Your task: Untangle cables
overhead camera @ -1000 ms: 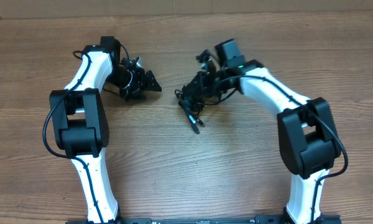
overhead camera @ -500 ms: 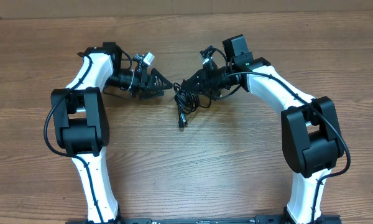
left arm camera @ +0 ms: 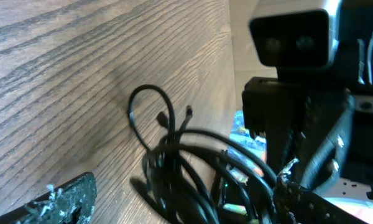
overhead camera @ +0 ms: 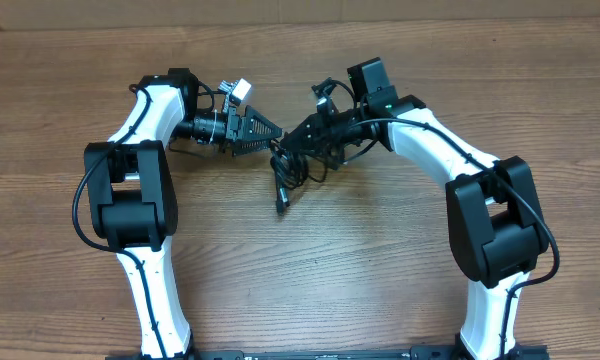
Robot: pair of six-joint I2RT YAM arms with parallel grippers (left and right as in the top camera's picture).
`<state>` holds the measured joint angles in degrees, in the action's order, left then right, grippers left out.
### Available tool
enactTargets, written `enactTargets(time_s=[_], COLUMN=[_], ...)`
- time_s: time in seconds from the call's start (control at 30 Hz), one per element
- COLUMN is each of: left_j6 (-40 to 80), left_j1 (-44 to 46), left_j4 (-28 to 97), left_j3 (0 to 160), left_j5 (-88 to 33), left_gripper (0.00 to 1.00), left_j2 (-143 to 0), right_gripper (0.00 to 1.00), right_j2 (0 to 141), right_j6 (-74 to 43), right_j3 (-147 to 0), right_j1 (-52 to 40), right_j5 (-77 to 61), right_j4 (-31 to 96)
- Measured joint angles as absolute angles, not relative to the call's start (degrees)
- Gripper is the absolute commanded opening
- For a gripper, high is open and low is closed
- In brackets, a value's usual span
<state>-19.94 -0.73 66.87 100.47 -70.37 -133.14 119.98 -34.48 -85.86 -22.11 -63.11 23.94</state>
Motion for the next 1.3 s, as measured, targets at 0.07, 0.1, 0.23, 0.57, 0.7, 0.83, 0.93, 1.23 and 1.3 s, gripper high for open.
enactTargets(time_s=[0.07, 0.1, 0.23, 0.57, 0.7, 0.83, 0.93, 1.23, 1.3], left_j6=[-19.66, -19.46, -17.45, -15.07, -15.16, -15.05, -14.46, -7.79, -4.89], left_j1=[-0.73, -0.73, -0.8, -0.73, -0.73, -0.73, -0.73, -0.73, -0.73], left_j4=[66.87, 66.87, 66.87, 66.7, 66.61, 66.41, 66.04, 62.65, 61.76], left_j3=[100.47, 100.47, 100.47, 100.4, 100.4, 100.4, 100.4, 100.4, 100.4], left_j5=[-70.59, -70.76, -71.61, -71.4, -71.16, -70.85, -70.02, -64.16, -60.99], left_gripper=[0.95, 0.92, 0.67, 0.04, 0.04, 0.04, 0.04, 0.04, 0.04], left_j2=[-133.14, -133.14, -133.14, -133.14, -133.14, -133.14, -133.14, -133.14, -133.14], right_gripper=[0.04, 0.04, 0.04, 0.04, 0.04, 0.18, 0.47, 0.83, 0.83], right_j2=[119.98, 119.98, 119.98, 119.98, 119.98, 119.96, 119.96, 119.94, 119.94], right_j6=[-34.24, -33.93, -32.73, -30.76, -30.52, -30.17, -30.02, -23.55, -22.81], right_j3=[-85.86, -85.86, -85.86, -85.86, -85.86, -85.89, -86.0, -86.19, -86.19], right_j1=[-22.7, -22.98, -23.62, -23.77, -23.77, -23.77, -23.77, -24.34, -24.93], right_j5=[-63.92, -64.36, -65.89, -67.35, -67.51, -65.76, -62.43, -56.1, -54.04], right_j4=[22.37, 21.76, 20.21, 19.55, 19.55, 21.63, 25.04, 32.73, 33.54])
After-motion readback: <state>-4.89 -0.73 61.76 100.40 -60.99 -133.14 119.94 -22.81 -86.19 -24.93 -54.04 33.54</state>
